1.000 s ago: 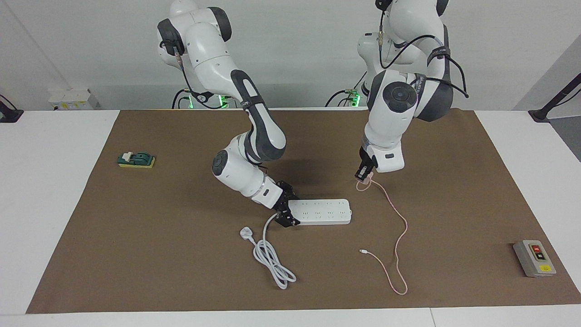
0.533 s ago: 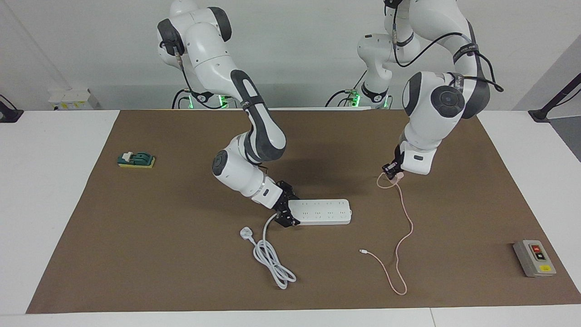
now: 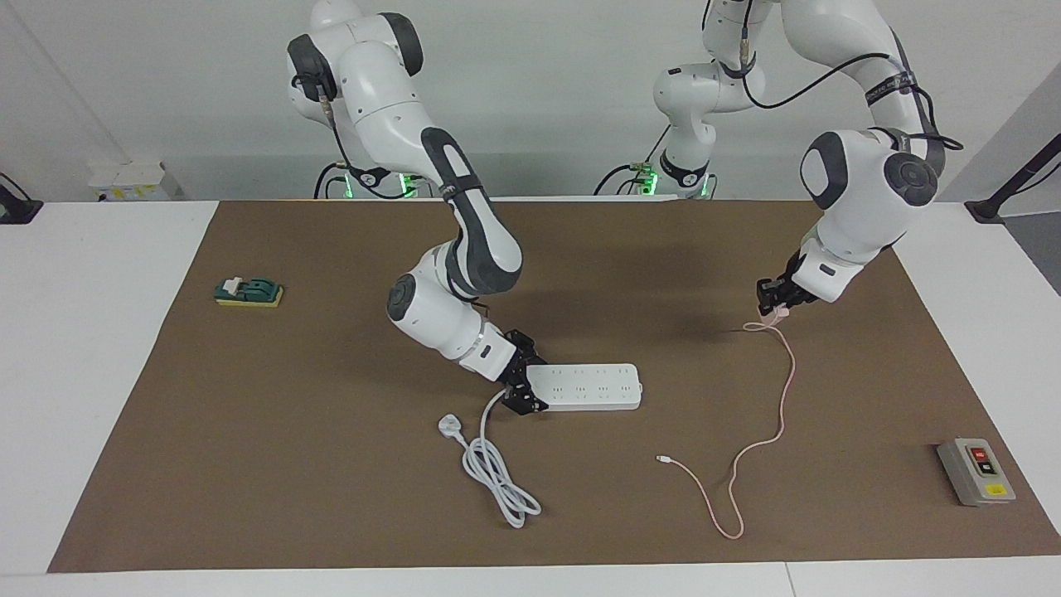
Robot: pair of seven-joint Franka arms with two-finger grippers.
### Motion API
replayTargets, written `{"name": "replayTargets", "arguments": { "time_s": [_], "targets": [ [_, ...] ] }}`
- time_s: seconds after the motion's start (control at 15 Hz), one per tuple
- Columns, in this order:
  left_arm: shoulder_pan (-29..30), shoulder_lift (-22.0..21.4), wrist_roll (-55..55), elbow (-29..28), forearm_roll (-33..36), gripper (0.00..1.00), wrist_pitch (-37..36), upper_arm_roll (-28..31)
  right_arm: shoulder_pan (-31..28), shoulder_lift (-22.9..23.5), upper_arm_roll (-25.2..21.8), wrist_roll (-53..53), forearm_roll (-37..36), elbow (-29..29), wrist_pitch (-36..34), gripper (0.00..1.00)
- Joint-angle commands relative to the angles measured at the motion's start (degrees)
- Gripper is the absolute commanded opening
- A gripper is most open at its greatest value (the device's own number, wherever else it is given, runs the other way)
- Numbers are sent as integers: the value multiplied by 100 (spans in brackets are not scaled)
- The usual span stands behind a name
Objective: Unplug charger and place it aside
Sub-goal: 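Carry the pink charger toward the robot with the left gripper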
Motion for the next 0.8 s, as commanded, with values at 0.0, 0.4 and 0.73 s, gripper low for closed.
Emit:
{"name": "replayTargets", "arguments": {
  "time_s": [0.0, 0.4, 0.73],
  "targets": [
    [304, -643, 787, -1331, -589, 0, 1147, -60, 156, 109, 61, 288, 169, 117, 384, 30],
    [586, -934, 2107, -2222, -1312, 0, 1511, -51, 261, 13, 52, 770, 99, 117, 393, 100],
    [586, -995, 2205, -2451, -1313, 0, 1476, -51, 271, -251, 26, 1043, 28, 82, 296, 100]
  ]
}}
